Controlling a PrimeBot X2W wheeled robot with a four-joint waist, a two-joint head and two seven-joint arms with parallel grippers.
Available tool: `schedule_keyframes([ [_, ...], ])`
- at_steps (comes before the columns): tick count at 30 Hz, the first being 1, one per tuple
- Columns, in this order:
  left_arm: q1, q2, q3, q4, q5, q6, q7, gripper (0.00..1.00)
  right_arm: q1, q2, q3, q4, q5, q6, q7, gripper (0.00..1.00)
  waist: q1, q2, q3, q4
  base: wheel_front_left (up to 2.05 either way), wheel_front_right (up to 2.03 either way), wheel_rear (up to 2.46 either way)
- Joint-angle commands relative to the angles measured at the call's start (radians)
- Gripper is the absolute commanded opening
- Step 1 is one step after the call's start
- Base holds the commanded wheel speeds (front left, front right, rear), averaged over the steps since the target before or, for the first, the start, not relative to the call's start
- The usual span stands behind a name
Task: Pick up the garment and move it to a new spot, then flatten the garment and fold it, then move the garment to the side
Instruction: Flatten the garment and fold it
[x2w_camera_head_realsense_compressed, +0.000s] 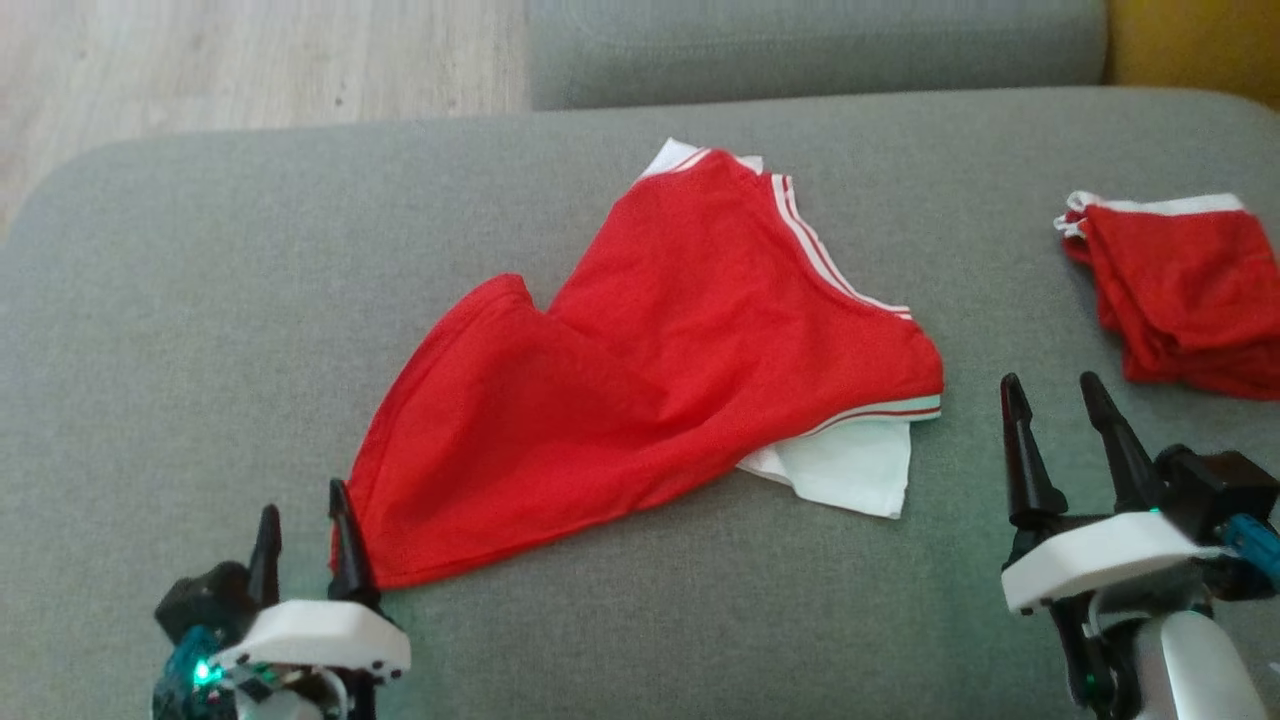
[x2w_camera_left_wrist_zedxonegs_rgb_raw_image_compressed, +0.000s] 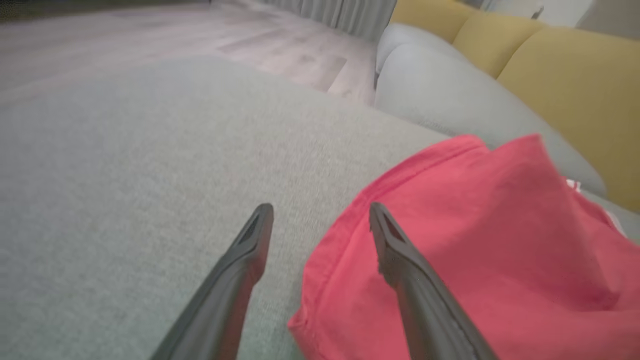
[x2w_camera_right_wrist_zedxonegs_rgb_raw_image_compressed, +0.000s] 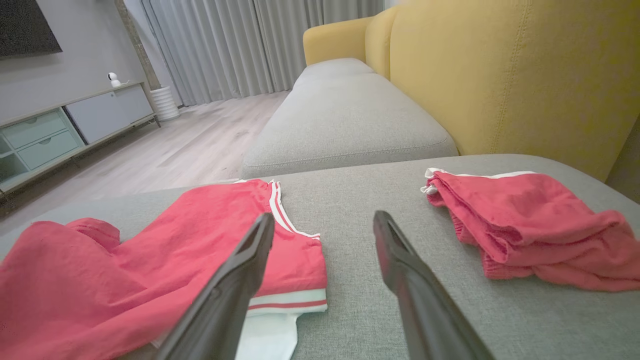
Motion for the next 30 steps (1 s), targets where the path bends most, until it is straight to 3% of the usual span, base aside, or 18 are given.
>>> schedule_keyframes([
  [1,0.002,0.022,0.048,-0.045,0.025,-0.006,-0.012,1.00,-0.010,-0.005,0.026,-0.031,0.009,0.003,-0.014,1.00,0.0000,0.0000,-0.022,-0.001,0.00,0.00,0.00],
  [7,0.114,0.043,0.061,-0.191,0.138,-0.024,-0.012,1.00,0.034,-0.005,0.024,-0.029,0.007,0.003,-0.028,1.00,0.0000,0.0000,-0.094,0.002,0.00,0.00,0.00],
  [11,0.182,0.056,0.039,-0.269,0.175,-0.011,-0.012,1.00,0.063,-0.005,0.029,-0.032,0.004,0.003,-0.048,1.00,0.0000,0.0000,-0.128,0.004,0.00,0.00,0.00],
  [20,0.292,0.067,0.004,-0.396,0.187,0.031,0.032,1.00,0.124,-0.005,0.065,0.004,-0.016,0.003,-0.098,1.00,0.0000,0.0000,-0.176,0.004,0.00,0.00,0.00],
  [30,0.325,0.085,0.023,-0.441,0.178,0.066,0.055,1.00,0.120,-0.005,0.103,0.067,-0.034,0.003,-0.114,1.00,0.0000,0.0000,-0.186,-0.001,0.00,0.00,0.00],
])
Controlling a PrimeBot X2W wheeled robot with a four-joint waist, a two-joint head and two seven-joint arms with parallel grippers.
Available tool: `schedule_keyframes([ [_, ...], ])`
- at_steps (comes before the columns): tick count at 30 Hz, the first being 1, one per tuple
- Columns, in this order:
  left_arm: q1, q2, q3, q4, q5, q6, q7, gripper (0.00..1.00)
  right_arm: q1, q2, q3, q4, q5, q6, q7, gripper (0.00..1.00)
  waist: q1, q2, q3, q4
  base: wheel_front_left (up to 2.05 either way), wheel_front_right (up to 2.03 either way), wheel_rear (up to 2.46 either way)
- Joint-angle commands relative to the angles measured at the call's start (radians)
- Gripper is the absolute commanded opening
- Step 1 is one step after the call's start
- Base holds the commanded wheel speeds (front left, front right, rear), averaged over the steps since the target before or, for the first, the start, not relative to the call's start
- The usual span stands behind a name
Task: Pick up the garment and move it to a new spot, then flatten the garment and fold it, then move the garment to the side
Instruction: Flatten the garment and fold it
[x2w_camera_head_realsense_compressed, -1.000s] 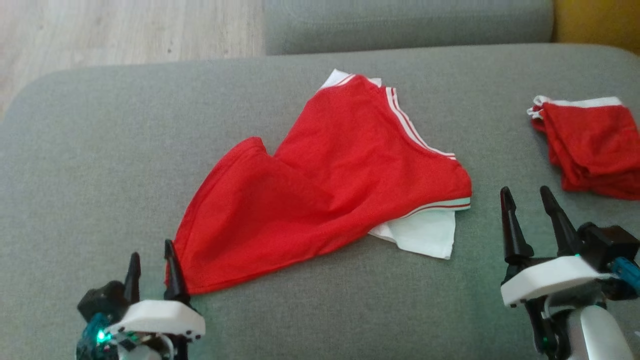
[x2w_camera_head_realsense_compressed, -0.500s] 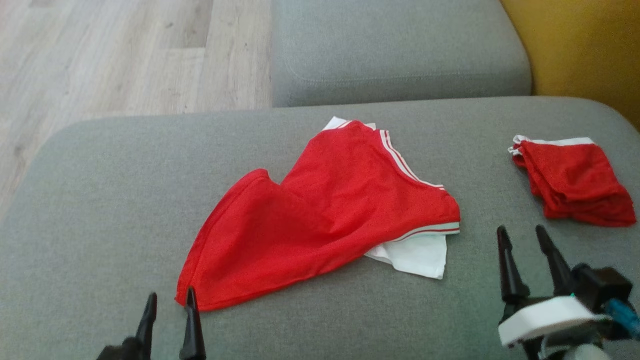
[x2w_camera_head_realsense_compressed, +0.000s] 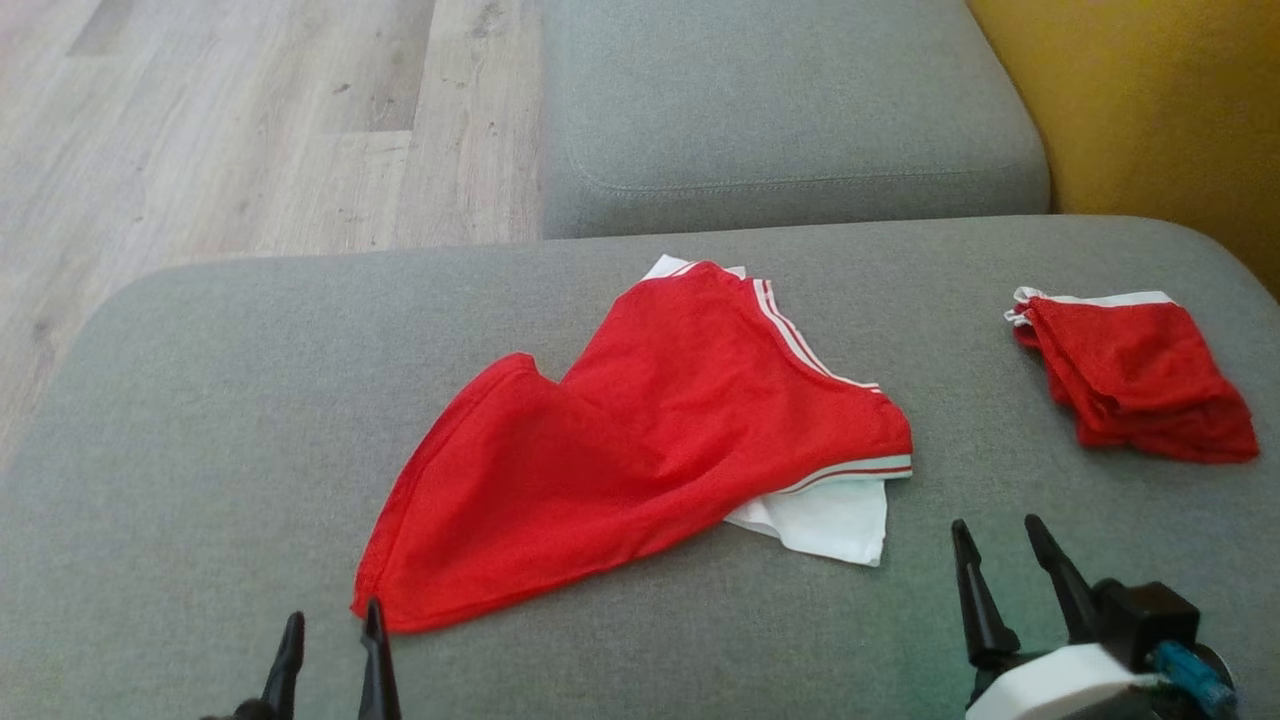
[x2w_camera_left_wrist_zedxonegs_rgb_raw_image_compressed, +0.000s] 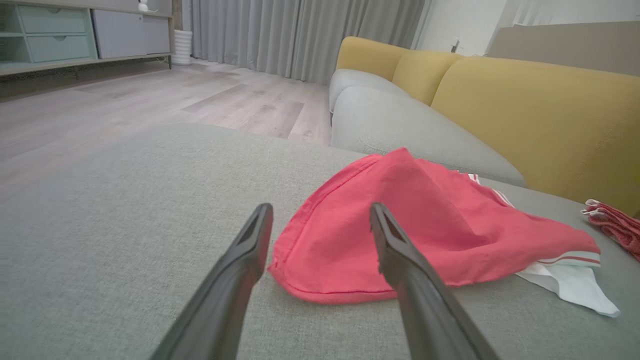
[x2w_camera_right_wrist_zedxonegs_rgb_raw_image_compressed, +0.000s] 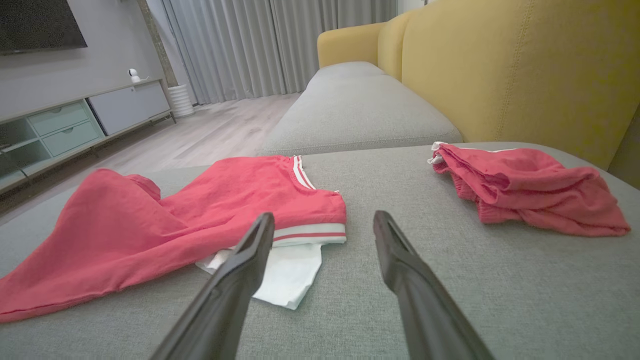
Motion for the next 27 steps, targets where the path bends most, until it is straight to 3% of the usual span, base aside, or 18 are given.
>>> schedule_keyframes([
  [1,-0.027,0.016,0.046,-0.035,-0.004,0.008,0.003,1.00,-0.046,-0.006,0.028,-0.025,-0.007,0.003,-0.016,1.00,0.0001,0.0000,0.001,0.001,0.00,0.00,0.00],
  [18,-0.033,0.031,0.028,-0.049,-0.006,0.017,0.045,1.00,-0.079,-0.006,0.035,0.028,-0.011,0.003,0.008,1.00,0.0001,0.0000,0.023,0.018,0.00,0.00,0.00],
  [27,-0.063,0.034,-0.003,-0.059,0.015,0.016,0.066,1.00,-0.181,-0.006,0.005,0.210,-0.024,0.003,0.070,1.00,0.0001,0.0000,0.078,0.084,0.00,0.00,0.00],
])
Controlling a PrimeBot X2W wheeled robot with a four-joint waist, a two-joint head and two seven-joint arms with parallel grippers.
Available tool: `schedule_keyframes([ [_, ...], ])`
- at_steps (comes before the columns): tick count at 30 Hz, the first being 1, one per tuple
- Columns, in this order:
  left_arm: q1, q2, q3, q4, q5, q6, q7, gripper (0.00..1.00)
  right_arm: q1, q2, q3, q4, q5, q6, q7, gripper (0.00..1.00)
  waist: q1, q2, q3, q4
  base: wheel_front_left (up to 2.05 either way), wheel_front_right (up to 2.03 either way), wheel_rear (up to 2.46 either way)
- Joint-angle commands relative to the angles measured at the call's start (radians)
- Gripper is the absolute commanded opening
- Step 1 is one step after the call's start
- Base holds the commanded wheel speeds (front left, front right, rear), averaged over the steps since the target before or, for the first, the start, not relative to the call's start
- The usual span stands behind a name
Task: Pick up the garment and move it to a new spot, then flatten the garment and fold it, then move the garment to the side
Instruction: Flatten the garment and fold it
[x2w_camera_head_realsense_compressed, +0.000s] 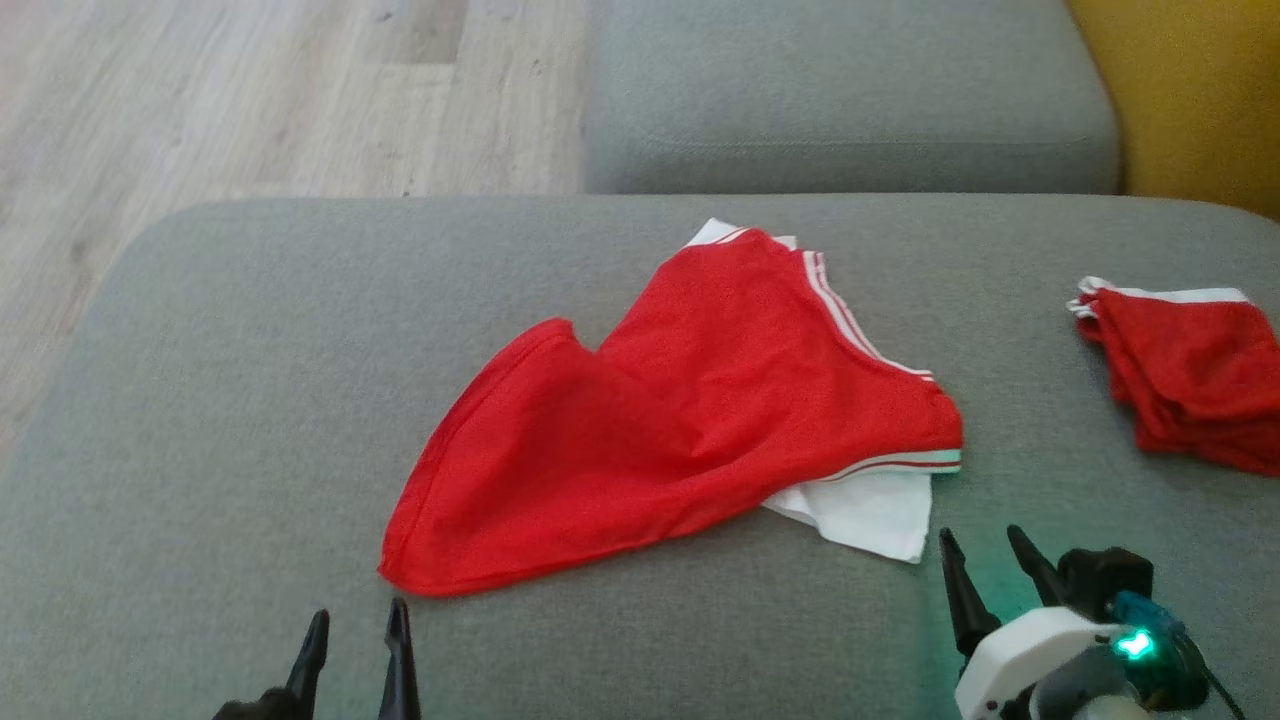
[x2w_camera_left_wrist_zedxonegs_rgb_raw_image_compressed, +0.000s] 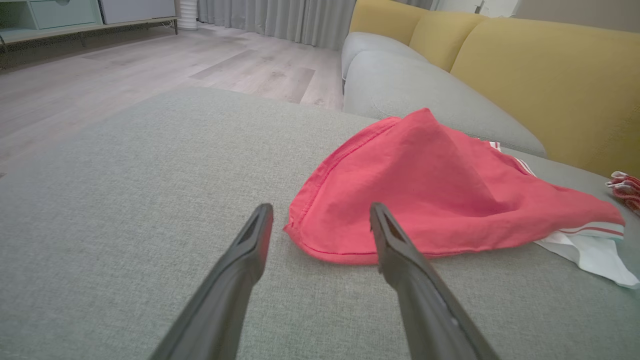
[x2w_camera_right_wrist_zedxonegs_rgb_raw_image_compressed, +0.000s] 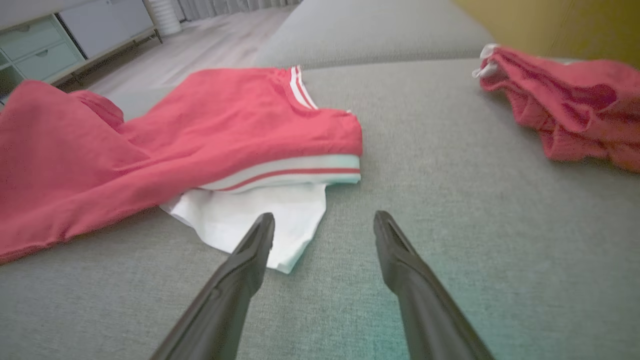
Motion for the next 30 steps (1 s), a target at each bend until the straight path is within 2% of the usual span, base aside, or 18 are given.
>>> schedule_keyframes([
  [1,-0.064,0.013,0.029,-0.036,0.013,0.003,0.000,1.00,-0.063,-0.005,0.016,0.004,-0.009,0.003,0.000,1.00,-0.0001,0.0000,0.021,0.026,0.00,0.00,0.00],
  [11,-0.079,0.013,0.017,-0.044,0.021,0.012,0.008,1.00,-0.177,-0.005,0.004,0.259,-0.042,0.003,-0.010,1.00,-0.0001,0.0000,0.056,0.087,0.00,0.00,0.00],
  [19,-0.082,0.014,0.023,-0.048,0.017,0.018,0.003,1.00,-0.237,-0.005,0.037,0.362,-0.044,0.003,-0.016,1.00,-0.0001,0.0000,0.068,0.089,0.00,0.00,0.00],
  [20,-0.083,0.013,0.024,-0.049,0.016,0.019,0.002,1.00,-0.246,-0.005,0.046,0.374,-0.052,0.003,-0.011,0.85,-0.0001,0.0000,0.070,0.087,0.00,0.00,0.00],
  [21,-0.083,0.013,0.024,-0.048,0.015,0.019,0.002,1.00,-0.254,-0.005,0.054,0.385,-0.060,0.003,-0.004,0.51,-0.0001,0.0000,0.072,0.084,0.00,0.00,0.00],
  [22,-0.084,0.012,0.023,-0.048,0.014,0.019,0.002,1.00,-0.260,-0.005,0.061,0.392,-0.064,0.003,0.002,0.38,-0.0001,0.0000,0.075,0.080,0.00,0.00,0.00],
  [23,-0.086,0.011,0.023,-0.047,0.011,0.018,0.002,1.00,-0.265,-0.005,0.066,0.397,-0.065,0.003,0.004,0.16,-0.0001,0.0000,0.077,0.077,0.00,0.00,0.00],
  [24,-0.088,0.010,0.022,-0.044,0.009,0.016,0.003,1.00,-0.270,-0.005,0.067,0.397,-0.063,0.003,0.002,0.00,-0.0001,0.0000,0.079,0.073,0.00,0.00,0.00],
  [30,-0.130,-0.019,0.017,0.009,-0.042,-0.011,0.035,1.00,-0.276,-0.005,0.026,0.359,-0.062,0.003,-0.053,0.00,-0.0001,0.0000,0.086,0.038,0.00,0.00,0.00],
])
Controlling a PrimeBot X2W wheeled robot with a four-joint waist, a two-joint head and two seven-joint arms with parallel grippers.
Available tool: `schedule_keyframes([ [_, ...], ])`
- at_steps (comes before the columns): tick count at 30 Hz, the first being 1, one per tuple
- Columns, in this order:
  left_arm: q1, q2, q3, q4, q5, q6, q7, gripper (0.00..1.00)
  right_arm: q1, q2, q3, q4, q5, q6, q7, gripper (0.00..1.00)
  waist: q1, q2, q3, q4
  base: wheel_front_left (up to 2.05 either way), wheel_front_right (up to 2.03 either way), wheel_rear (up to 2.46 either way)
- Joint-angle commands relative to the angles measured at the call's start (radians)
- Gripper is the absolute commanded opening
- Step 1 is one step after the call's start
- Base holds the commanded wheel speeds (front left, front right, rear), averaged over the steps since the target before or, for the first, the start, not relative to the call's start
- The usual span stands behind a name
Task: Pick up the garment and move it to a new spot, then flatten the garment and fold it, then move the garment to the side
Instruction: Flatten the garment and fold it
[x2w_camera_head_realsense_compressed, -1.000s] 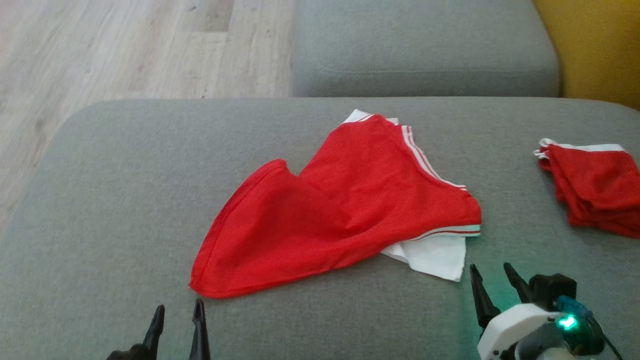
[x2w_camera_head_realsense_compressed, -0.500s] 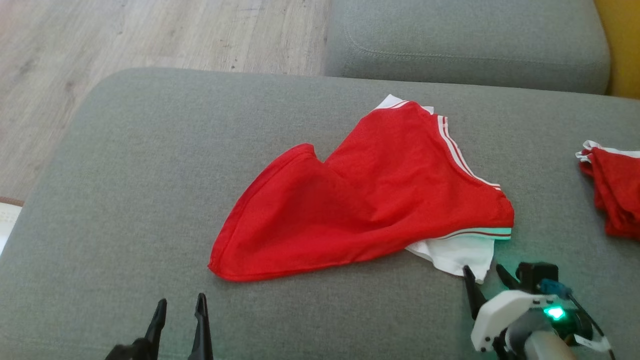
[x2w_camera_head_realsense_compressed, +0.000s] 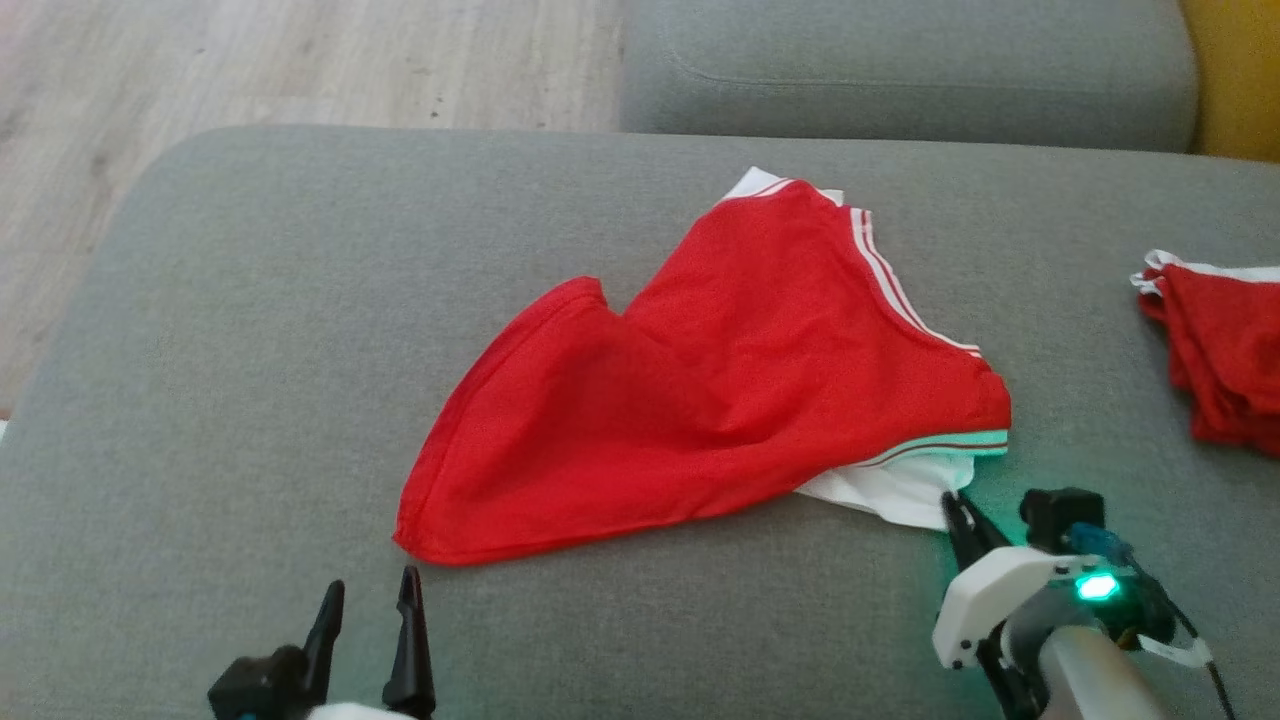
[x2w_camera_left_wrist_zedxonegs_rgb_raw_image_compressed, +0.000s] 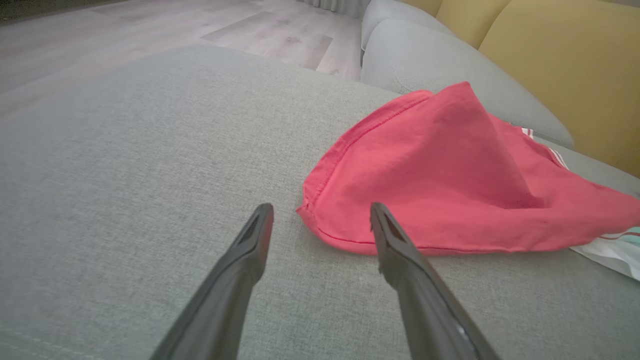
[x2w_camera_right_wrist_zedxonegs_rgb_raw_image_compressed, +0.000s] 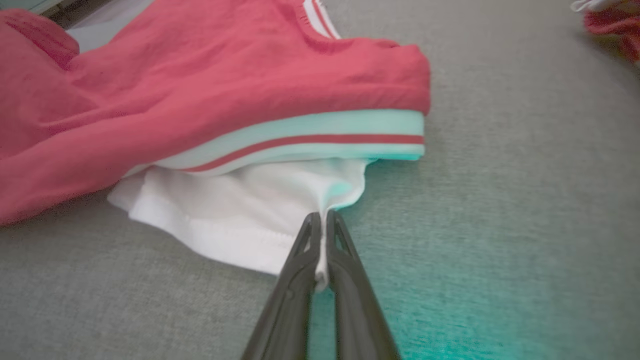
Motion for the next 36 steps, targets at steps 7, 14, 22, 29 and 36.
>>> schedule_keyframes([
  [7,-0.085,-0.035,0.037,0.068,-0.061,-0.029,0.014,1.00,0.067,-0.005,-0.070,-0.161,-0.034,0.003,-0.035,0.00,-0.0001,0.0000,0.003,-0.045,0.00,0.00,0.00],
  [14,-0.115,-0.077,0.056,0.177,-0.140,-0.067,0.032,1.00,0.151,-0.005,-0.092,-0.339,-0.040,0.003,0.014,0.00,-0.0001,0.0000,0.013,-0.083,0.00,0.00,0.00],
  [22,-0.200,-0.117,0.088,0.329,-0.204,-0.099,0.039,1.00,0.195,-0.005,-0.071,-0.478,-0.029,0.003,0.077,0.00,-0.0001,0.0000,0.034,-0.115,0.00,0.00,0.00],
  [29,-0.257,-0.128,0.091,0.424,-0.221,-0.123,0.045,0.30,0.208,-0.005,-0.055,-0.533,-0.020,0.003,0.098,0.00,-0.0001,0.0000,0.051,-0.133,0.00,0.00,0.00],
  [36,-0.255,-0.131,0.082,0.408,-0.237,-0.175,0.030,0.00,0.205,-0.005,-0.080,-0.586,0.033,0.003,0.091,0.00,-0.0001,0.0000,0.025,-0.141,0.00,0.00,0.00],
])
